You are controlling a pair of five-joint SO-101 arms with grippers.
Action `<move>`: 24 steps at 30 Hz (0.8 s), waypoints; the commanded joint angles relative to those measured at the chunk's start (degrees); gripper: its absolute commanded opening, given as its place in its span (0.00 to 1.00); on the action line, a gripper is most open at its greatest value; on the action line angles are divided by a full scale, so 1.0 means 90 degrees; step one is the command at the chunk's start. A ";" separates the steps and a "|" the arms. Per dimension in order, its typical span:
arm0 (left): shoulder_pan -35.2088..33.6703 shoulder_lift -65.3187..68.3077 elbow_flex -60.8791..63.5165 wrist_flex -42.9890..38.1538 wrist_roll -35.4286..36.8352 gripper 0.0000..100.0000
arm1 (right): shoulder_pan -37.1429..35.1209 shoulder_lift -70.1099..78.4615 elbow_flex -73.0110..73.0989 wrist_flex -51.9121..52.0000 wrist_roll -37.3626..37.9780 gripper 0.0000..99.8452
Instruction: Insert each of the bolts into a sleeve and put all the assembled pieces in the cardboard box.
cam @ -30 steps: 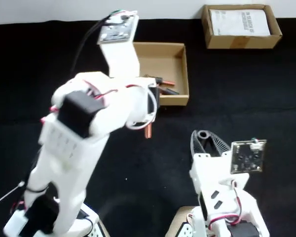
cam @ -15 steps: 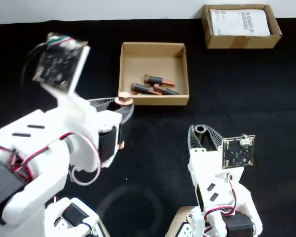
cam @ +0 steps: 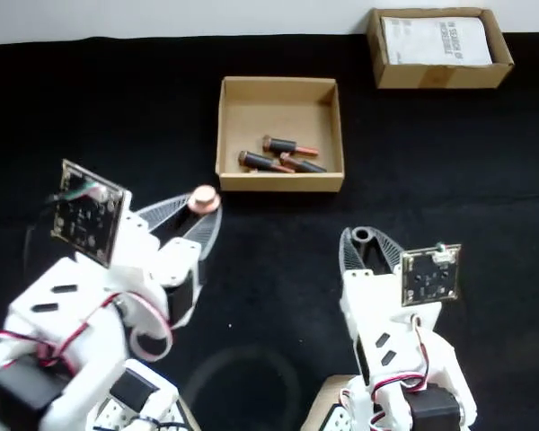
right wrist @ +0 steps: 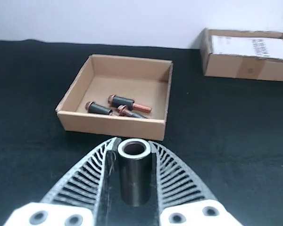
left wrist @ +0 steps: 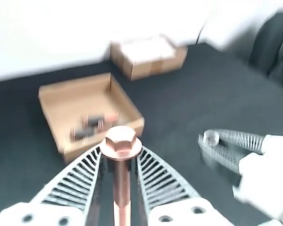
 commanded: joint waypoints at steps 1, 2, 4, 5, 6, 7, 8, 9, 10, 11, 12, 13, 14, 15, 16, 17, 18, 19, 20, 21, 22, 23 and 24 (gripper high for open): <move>-0.0034 -0.0562 0.1607 -0.2862 -0.0010 0.01 | -0.0239 -0.0063 -0.0024 -0.0122 0.0068 0.01; -0.0024 -0.0650 0.1939 -0.3399 -0.0010 0.01 | -0.0269 -0.0063 -0.0024 -0.0122 0.0068 0.01; 0.0142 -0.0640 0.2281 -0.4112 -0.0010 0.01 | -0.0269 -0.0063 -0.0024 -0.0122 0.0068 0.01; 0.0249 -0.0591 0.2339 -0.4220 -0.0010 0.01 | -0.0269 -0.0063 -0.0024 -0.0122 0.0068 0.01; 0.0347 -0.0532 0.2359 -0.4288 0.0000 0.01 | -0.0269 -0.0063 -0.0024 -0.0122 0.0068 0.01; 0.0474 -0.0454 0.2359 -0.4357 0.0117 0.01 | -0.0269 -0.0063 -0.0024 -0.0122 0.0068 0.01; 0.0640 -0.0347 0.2359 -0.4484 0.0332 0.01 | -0.0278 -0.0063 -0.0015 -0.0122 0.0068 0.01; 0.0806 -0.0220 0.2359 -0.4669 0.0469 0.01 | -0.0288 -0.0063 0.0024 -0.0132 0.0068 0.01; 0.0972 -0.0063 0.2349 -0.4845 0.0537 0.01 | -0.0288 -0.0063 0.0112 -0.0151 0.0068 0.01; 0.1138 0.0093 0.2349 -0.4991 0.0518 0.01 | -0.0288 -0.0063 0.0181 -0.0151 0.0068 0.01; 0.1324 0.0249 0.2330 -0.5138 0.0518 0.01 | -0.0288 -0.0063 0.0239 -0.0151 0.0068 0.01; 0.1490 0.0405 0.2271 -0.5226 0.0518 0.01 | -0.0288 -0.0063 0.0278 -0.0151 0.0068 0.01; 0.1626 0.0571 0.2173 -0.5255 0.0518 0.01 | -0.0288 -0.0063 0.0317 -0.0151 0.0068 0.01; 0.1763 0.0728 0.2066 -0.5255 0.0527 0.01 | -0.0288 -0.0063 0.0327 -0.0151 0.0068 0.01; 0.1871 0.0874 0.1958 -0.5255 0.0537 0.01 | -0.0288 -0.0063 0.0337 -0.0151 0.0068 0.01; 0.1929 0.1001 0.1861 -0.5255 0.0547 0.01 | -0.0288 -0.0063 0.0337 -0.0161 0.0068 0.01; 0.1968 0.1128 0.1773 -0.5255 0.0557 0.01 | -0.0288 -0.0063 0.0337 -0.0161 0.0068 0.01; 0.1968 0.1236 0.1724 -0.5255 0.0557 0.01 | -0.0288 -0.0063 0.0337 -0.0161 0.0068 0.01; 0.1968 0.1333 0.1705 -0.5255 0.0557 0.01 | -0.0288 -0.0063 0.0327 -0.0161 0.0068 0.01; 0.1958 0.1421 0.1695 -0.5265 0.0557 0.01 | -0.0288 -0.0063 0.0298 -0.0161 0.0068 0.01; 0.1939 0.1499 0.1695 -0.5265 0.0557 0.01 | -0.0288 -0.0063 0.0278 -0.0151 0.0068 0.01; 0.1939 0.1587 0.1714 -0.5265 0.0567 0.01 | -0.0288 -0.0063 0.0278 -0.0151 0.0068 0.01; 0.1939 0.1675 0.1734 -0.5324 0.0567 0.01 | -0.0288 -0.0063 0.0278 -0.0151 0.0068 0.01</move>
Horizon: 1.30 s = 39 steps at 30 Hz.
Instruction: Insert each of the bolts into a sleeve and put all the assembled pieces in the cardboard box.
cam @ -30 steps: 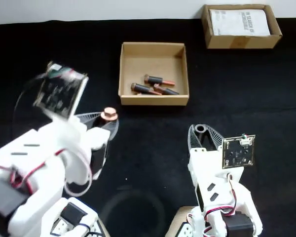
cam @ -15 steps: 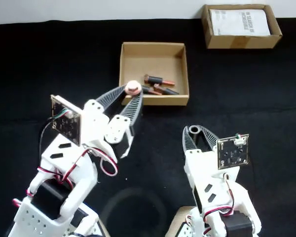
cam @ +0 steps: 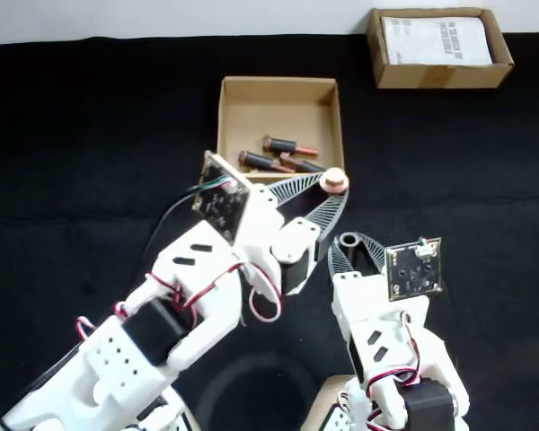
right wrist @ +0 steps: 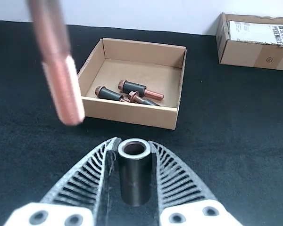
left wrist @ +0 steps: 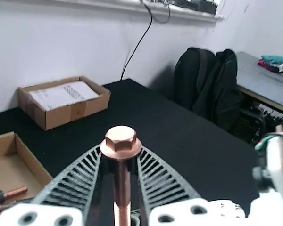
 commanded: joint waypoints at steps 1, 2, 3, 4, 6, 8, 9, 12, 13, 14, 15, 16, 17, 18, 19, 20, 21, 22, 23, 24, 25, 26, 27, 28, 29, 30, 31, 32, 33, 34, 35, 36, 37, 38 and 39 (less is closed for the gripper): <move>0.0073 0.0259 -0.0308 -0.0332 0.0049 0.01 | -0.0034 -0.0073 -0.0083 -0.0132 0.0068 0.01; 0.0073 0.0337 -0.0278 -0.0449 0.0059 0.01 | -0.0034 -0.0073 -0.0083 -0.0122 0.0068 0.01; 0.0073 0.0415 -0.0239 -0.0615 0.0059 0.01 | -0.0044 -0.0083 -0.0083 -0.0103 0.0068 0.01; 0.0073 0.0484 -0.0210 -0.0791 0.0059 0.01 | -0.0044 -0.0083 -0.0083 -0.0103 0.0068 0.01; 0.0093 0.0611 -0.0181 -0.0987 0.0059 0.01 | -0.0044 -0.0083 -0.0083 -0.0103 0.0068 0.01; 0.0132 0.0718 -0.0220 -0.1016 0.0059 0.01 | -0.0044 -0.0083 -0.0083 -0.0103 0.0068 0.01; 0.0181 0.0747 -0.0220 -0.1026 0.0059 0.01 | -0.0044 -0.0083 -0.0083 -0.0112 0.0059 0.01; 0.0298 0.0796 -0.0181 -0.1006 0.0059 0.01 | -0.0044 -0.0083 -0.0083 -0.0132 0.0059 0.01; 0.0337 0.0796 -0.0181 -0.1006 0.0059 0.01 | -0.0044 -0.0083 -0.0083 -0.0132 0.0059 0.01; 0.0366 0.0806 -0.0161 -0.0996 0.0059 0.01 | -0.0044 -0.0083 -0.0083 -0.0132 0.0059 0.01; 0.0396 0.0806 -0.0093 -0.1006 0.0059 0.01 | -0.0044 -0.0083 -0.0083 -0.0132 0.0059 0.01; 0.0396 0.0806 -0.0015 -0.1016 0.0059 0.01 | -0.0044 -0.0083 -0.0083 -0.0132 0.0059 0.01; 0.0396 0.0806 0.0034 -0.1016 0.0059 0.01 | -0.0044 -0.0083 -0.0083 -0.0132 0.0059 0.01; 0.0396 0.0806 0.0083 -0.1016 0.0059 0.01 | -0.0044 -0.0083 -0.0083 -0.0132 0.0059 0.01; 0.0396 0.0806 0.0142 -0.1016 0.0059 0.01 | -0.0044 -0.0083 -0.0083 -0.0132 0.0059 0.01; 0.0396 0.0806 0.0190 -0.1016 0.0059 0.01 | -0.0044 -0.0083 -0.0083 -0.0132 0.0059 0.01; 0.0396 0.0806 0.0220 -0.1016 0.0059 0.01 | -0.0044 -0.0093 -0.0083 -0.0132 0.0059 0.01; 0.0396 0.0806 0.0230 -0.1016 0.0059 0.01 | -0.0044 -0.0093 -0.0083 -0.0132 0.0059 0.01; 0.0396 0.0806 0.0230 -0.1016 0.0059 0.01 | -0.0044 -0.0093 -0.0083 -0.0132 0.0059 0.01; 0.0396 0.0816 0.0230 -0.1026 0.0059 0.01 | -0.0044 -0.0093 -0.0083 -0.0132 0.0059 0.01; 0.0396 0.0816 0.0230 -0.1026 0.0059 0.01 | -0.0044 -0.0093 -0.0083 -0.0132 0.0059 0.01; 0.0396 0.0825 0.0230 -0.1026 0.0059 0.01 | -0.0044 -0.0093 -0.0083 -0.0132 0.0059 0.01; 0.0396 0.0825 0.0230 -0.1026 0.0059 0.01 | -0.0044 -0.0093 -0.0083 -0.0132 0.0059 0.01; 0.0396 0.0825 0.0230 -0.1035 0.0059 0.01 | -0.0044 -0.0093 -0.0083 -0.0132 0.0059 0.01; 0.0396 0.0845 0.0230 -0.1084 0.0059 0.01 | -0.0044 -0.0093 -0.0083 -0.0132 0.0059 0.01; 0.0386 0.0904 0.0220 -0.1182 0.0049 0.01 | -0.0044 -0.0093 -0.0083 -0.0122 0.0059 0.01; 0.0366 0.0982 0.0190 -0.1270 0.0049 0.01 | -0.0044 -0.0093 -0.0083 -0.0122 0.0068 0.01; 0.0357 0.1050 0.0161 -0.1397 0.0020 0.01 | -0.0044 -0.0093 -0.0083 -0.0112 0.0068 0.01; 0.0357 0.1128 0.0093 -0.1465 0.0020 0.01 | -0.0044 -0.0093 -0.0083 -0.0112 0.0068 0.01; 0.0366 0.1187 -0.0005 -0.1485 0.0020 0.01 | -0.0044 -0.0093 -0.0083 -0.0112 0.0068 0.01; 0.0386 0.1245 -0.0063 -0.1475 0.0029 0.01 | -0.0044 -0.0093 -0.0083 -0.0112 0.0068 0.01; 0.0396 0.1304 -0.0122 -0.1475 0.0029 0.01 | -0.0044 -0.0093 -0.0083 -0.0112 0.0068 0.01; 0.0396 0.1343 -0.0142 -0.1475 0.0020 0.01 | -0.0044 -0.0093 -0.0083 -0.0112 0.0068 0.01; 0.0396 0.1372 -0.0151 -0.1475 0.0010 0.01 | -0.0044 -0.0093 -0.0083 -0.0112 0.0068 0.01; 0.0376 0.1392 -0.0161 -0.1475 0.0010 0.01 | -0.0044 -0.0093 -0.0083 -0.0112 0.0068 0.01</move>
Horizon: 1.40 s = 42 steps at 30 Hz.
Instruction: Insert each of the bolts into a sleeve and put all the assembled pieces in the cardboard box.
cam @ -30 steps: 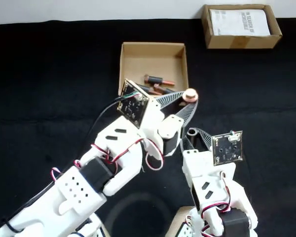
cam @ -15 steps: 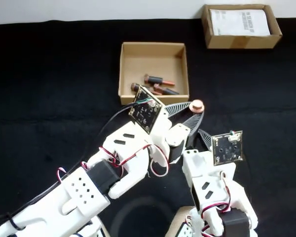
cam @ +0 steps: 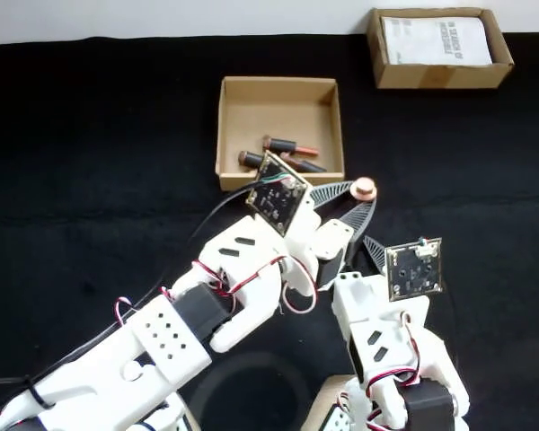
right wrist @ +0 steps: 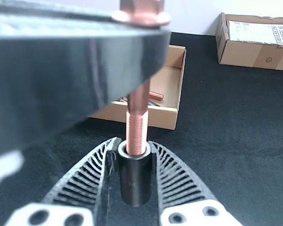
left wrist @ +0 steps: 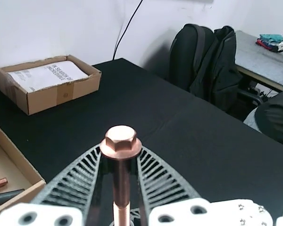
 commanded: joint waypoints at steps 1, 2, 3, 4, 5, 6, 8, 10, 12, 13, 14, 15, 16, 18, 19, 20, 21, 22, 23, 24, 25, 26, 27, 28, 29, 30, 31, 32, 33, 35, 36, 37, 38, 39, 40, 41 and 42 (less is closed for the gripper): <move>0.0054 0.0024 -0.0386 -0.0166 0.0020 0.01 | -0.0054 -0.0093 -0.0083 -0.0112 0.0068 0.01; 0.0044 0.0024 -0.0357 -0.0166 0.0020 0.01 | -0.0054 -0.0093 -0.0083 -0.0112 0.0068 0.01; 0.0034 0.0024 -0.0347 -0.0166 0.0020 0.01 | -0.0054 -0.0103 -0.0083 -0.0112 0.0068 0.01; 0.0034 0.0024 -0.0337 -0.0166 0.0020 0.01 | -0.0054 -0.0103 -0.0083 -0.0112 0.0068 0.01; 0.0034 0.0015 -0.0298 -0.0166 0.0020 0.01 | -0.0054 -0.0103 -0.0083 -0.0112 0.0068 0.01; 0.0034 -0.0005 -0.0239 -0.0166 0.0020 0.01 | -0.0054 -0.0103 -0.0083 -0.0112 0.0068 0.01; 0.0034 -0.0015 -0.0112 -0.0166 0.0020 0.01 | -0.0054 -0.0103 -0.0083 -0.0122 0.0068 0.01; 0.0044 -0.0015 0.0073 -0.0166 0.0020 0.01 | -0.0054 -0.0103 -0.0083 -0.0122 0.0068 0.01; 0.0044 -0.0024 0.0259 -0.0156 0.0020 0.01 | -0.0054 -0.0103 -0.0083 -0.0122 0.0068 0.01; 0.0044 -0.0034 0.0357 -0.0156 0.0020 0.01 | -0.0054 -0.0103 -0.0083 -0.0122 0.0068 0.01; 0.0034 -0.0093 0.0484 -0.0156 0.0020 0.01 | -0.0054 -0.0103 -0.0083 -0.0122 0.0068 0.01; 0.0034 -0.0190 0.0630 -0.0156 0.0020 0.01 | -0.0054 -0.0103 -0.0083 -0.0122 0.0068 0.01; 0.0034 -0.0308 0.0796 -0.0156 0.0010 0.01 | -0.0054 -0.0103 -0.0083 -0.0122 0.0068 0.01; 0.0034 -0.0552 0.1158 -0.0147 0.0010 0.01 | -0.0054 -0.0103 -0.0093 -0.0122 0.0068 0.01; 0.0034 -0.0679 0.1324 -0.0127 0.0010 0.01 | -0.0044 -0.0103 -0.0093 -0.0122 0.0068 0.01; 0.0034 -0.0786 0.1441 0.0010 0.0010 0.01 | -0.0044 -0.0103 -0.0093 -0.0122 0.0068 0.01; 0.0034 -0.0904 0.1509 0.0225 0.0010 0.01 | -0.0044 -0.0103 -0.0093 -0.0122 0.0068 0.01; 0.0034 -0.1001 0.1529 0.0527 0.0010 0.01 | -0.0044 -0.0103 -0.0093 -0.0122 0.0068 0.01; 0.0034 -0.1109 0.1519 0.0947 0.0010 0.01 | -0.0044 -0.0103 -0.0093 -0.0122 0.0068 0.01; 0.0034 -0.1206 0.1470 0.1368 0.0010 0.01 | -0.0044 -0.0103 -0.0093 -0.0122 0.0068 0.01; 0.0034 -0.1314 0.1382 0.1807 0.0010 0.01 | -0.0044 -0.0103 -0.0093 -0.0122 0.0068 0.01; 0.0034 -0.1411 0.1304 0.2198 0.0010 0.01 | -0.0044 -0.0103 -0.0093 -0.0122 0.0068 0.01; 0.0034 -0.1499 0.1206 0.2549 0.0010 0.01 | -0.0034 -0.0093 -0.0093 -0.0122 0.0068 0.01; 0.0034 -0.1587 0.1118 0.2842 0.0010 0.01 | -0.0034 -0.0093 -0.0093 -0.0122 0.0068 0.01; 0.0034 -0.1675 0.1060 0.3057 0.0010 0.01 | -0.0024 -0.0083 -0.0093 -0.0122 0.0068 0.01; 0.0034 -0.1744 0.1011 0.3243 0.0010 0.02 | -0.0024 -0.0073 -0.0093 -0.0132 0.0068 0.01; 0.0034 -0.1812 0.0991 0.3389 0.0020 0.04 | -0.0024 -0.0073 -0.0093 -0.0132 0.0068 0.01; 0.0034 -0.1890 0.0972 0.3516 0.0039 0.06 | -0.0024 -0.0073 -0.0093 -0.0132 0.0068 0.01; 0.0034 -0.1978 0.0972 0.3643 0.0039 0.10 | -0.0024 -0.0073 -0.0093 -0.0132 0.0068 0.01; 0.0044 -0.2154 0.0972 0.3917 0.0049 0.16 | -0.0024 -0.0073 -0.0093 -0.0132 0.0068 0.01; 0.0063 -0.2203 0.0972 0.4034 0.0049 0.19 | -0.0024 -0.0073 -0.0093 -0.0132 0.0068 0.01; 0.0063 -0.2261 0.0972 0.4142 0.0049 0.21 | -0.0024 -0.0073 -0.0132 -0.0132 0.0068 0.01; 0.0044 -0.2291 0.0972 0.4220 0.0049 0.22 | -0.0024 -0.0063 -0.0181 -0.0132 0.0068 0.01; 0.0034 -0.2349 0.0972 0.4269 0.0029 0.22 | -0.0024 -0.0063 -0.0230 -0.0132 0.0068 0.01; 0.0034 -0.2369 0.0943 0.4308 0.0029 0.22 | -0.0024 -0.0063 -0.0269 -0.0132 0.0068 0.01; 0.0024 -0.2427 0.0845 0.4444 0.0020 0.22 | -0.0024 -0.0063 -0.0298 -0.0132 0.0068 0.01; -0.0044 -0.2515 0.0708 0.4669 0.0020 0.22 | -0.0024 -0.0063 -0.0298 -0.0132 0.0068 0.01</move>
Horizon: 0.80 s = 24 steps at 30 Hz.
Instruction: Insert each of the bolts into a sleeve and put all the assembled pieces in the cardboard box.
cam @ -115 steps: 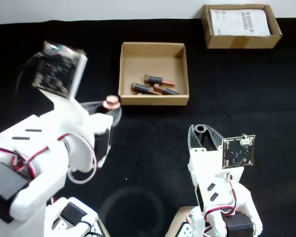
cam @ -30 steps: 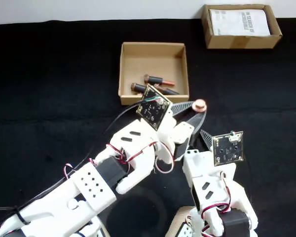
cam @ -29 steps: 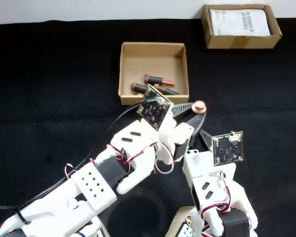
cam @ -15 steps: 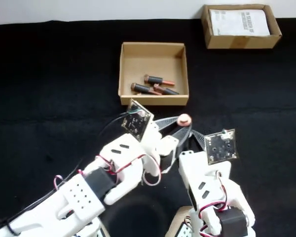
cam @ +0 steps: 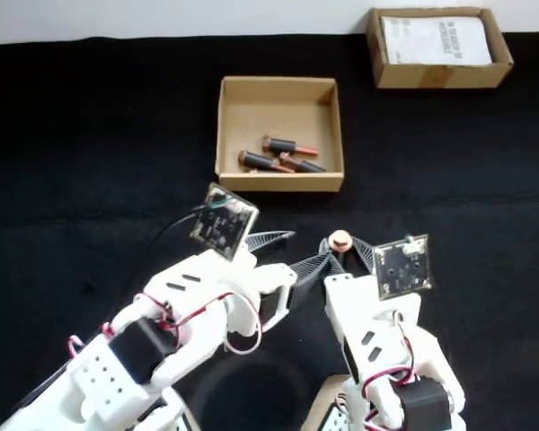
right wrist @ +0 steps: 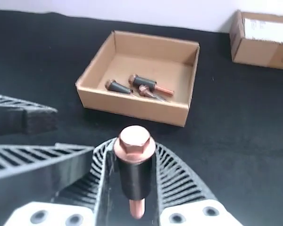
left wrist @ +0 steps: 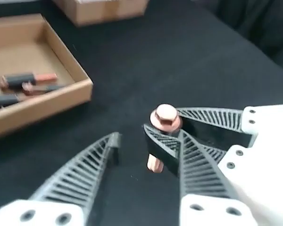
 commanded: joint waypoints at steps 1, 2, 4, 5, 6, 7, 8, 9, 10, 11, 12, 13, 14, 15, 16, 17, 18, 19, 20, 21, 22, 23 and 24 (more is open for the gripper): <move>-0.0083 -0.0230 -0.0464 0.0723 0.0000 0.22 | 0.0015 -0.0034 -0.0317 -0.0151 0.0029 0.01; -0.0151 -0.0337 -0.0640 0.0977 0.0000 0.22 | 0.0015 -0.0034 -0.0317 -0.0151 0.0029 0.01; -0.0357 -0.0581 -0.0982 0.1455 0.0000 0.18 | 0.0024 -0.0034 -0.0376 -0.0151 0.0029 0.01; -0.0503 -0.0747 -0.1148 0.1719 -0.0010 0.16 | 0.0034 -0.0034 -0.0405 -0.0151 0.0029 0.01; -0.0659 -0.0923 -0.1294 0.1973 -0.0039 0.14 | 0.0034 -0.0034 -0.0405 -0.0161 0.0029 0.01; -0.0825 -0.1109 -0.1411 0.2217 -0.0176 0.11 | 0.0034 -0.0024 -0.0415 -0.0210 0.0029 0.01; -0.0991 -0.1314 -0.1470 0.2413 -0.0332 0.09 | 0.0034 -0.0024 -0.0415 -0.0298 0.0029 0.01; -0.1197 -0.1538 -0.1499 0.2559 -0.0498 0.07 | 0.0034 -0.0015 -0.0415 -0.0425 0.0049 0.01; -0.1431 -0.1773 -0.1490 0.2657 -0.0645 0.04 | 0.0034 0.0034 -0.0415 -0.0552 0.0166 0.01; -0.1675 -0.2037 -0.1480 0.2745 -0.0772 0.02 | 0.0034 0.0151 -0.0415 -0.0698 0.0381 0.01; -0.1919 -0.2291 -0.1441 0.2803 -0.0840 0.01 | 0.0044 0.0298 -0.0444 -0.0884 0.0567 0.01; -0.2173 -0.2545 -0.1333 0.2833 -0.0889 0.01 | 0.0073 0.0503 -0.0552 -0.1079 0.0694 0.01; -0.2398 -0.2799 -0.1187 0.2833 -0.0899 0.01 | 0.0171 0.0747 -0.0708 -0.1245 0.0713 0.01; -0.2623 -0.3072 -0.1031 0.2833 -0.0899 0.01 | 0.0239 0.1050 -0.0904 -0.1382 0.0713 0.01; -0.2847 -0.3355 -0.0845 0.2833 -0.0899 0.01 | 0.0278 0.1402 -0.1138 -0.1519 0.0713 0.01; -0.3101 -0.3668 -0.0611 0.2833 -0.0899 0.01 | 0.0298 0.1783 -0.1392 -0.1607 0.0713 0.01; -0.3306 -0.3971 -0.0386 0.2833 -0.0899 0.01 | 0.0308 0.2183 -0.1685 -0.1675 0.0713 0.01; -0.3502 -0.4234 -0.0171 0.2833 -0.0899 0.01 | 0.0308 0.2574 -0.1988 -0.1695 0.0713 0.01; -0.3678 -0.4381 -0.0063 0.2842 -0.0899 0.01 | 0.0308 0.2955 -0.2261 -0.1734 0.0713 0.01; -0.3873 -0.4332 0.0005 0.2842 -0.0889 0.01 | 0.0308 0.3336 -0.2525 -0.1802 0.0713 0.01; -0.4117 -0.4254 0.0054 0.2842 -0.0879 0.01 | 0.0308 0.3707 -0.2759 -0.1880 0.0723 0.01; -0.4332 -0.4186 0.0103 0.2833 -0.0869 0.01 | 0.0308 0.4068 -0.2965 -0.1978 0.0733 0.01; -0.4508 -0.4166 0.0190 0.2833 -0.0869 0.01 | 0.0278 0.4420 -0.3140 -0.2066 0.0742 0.01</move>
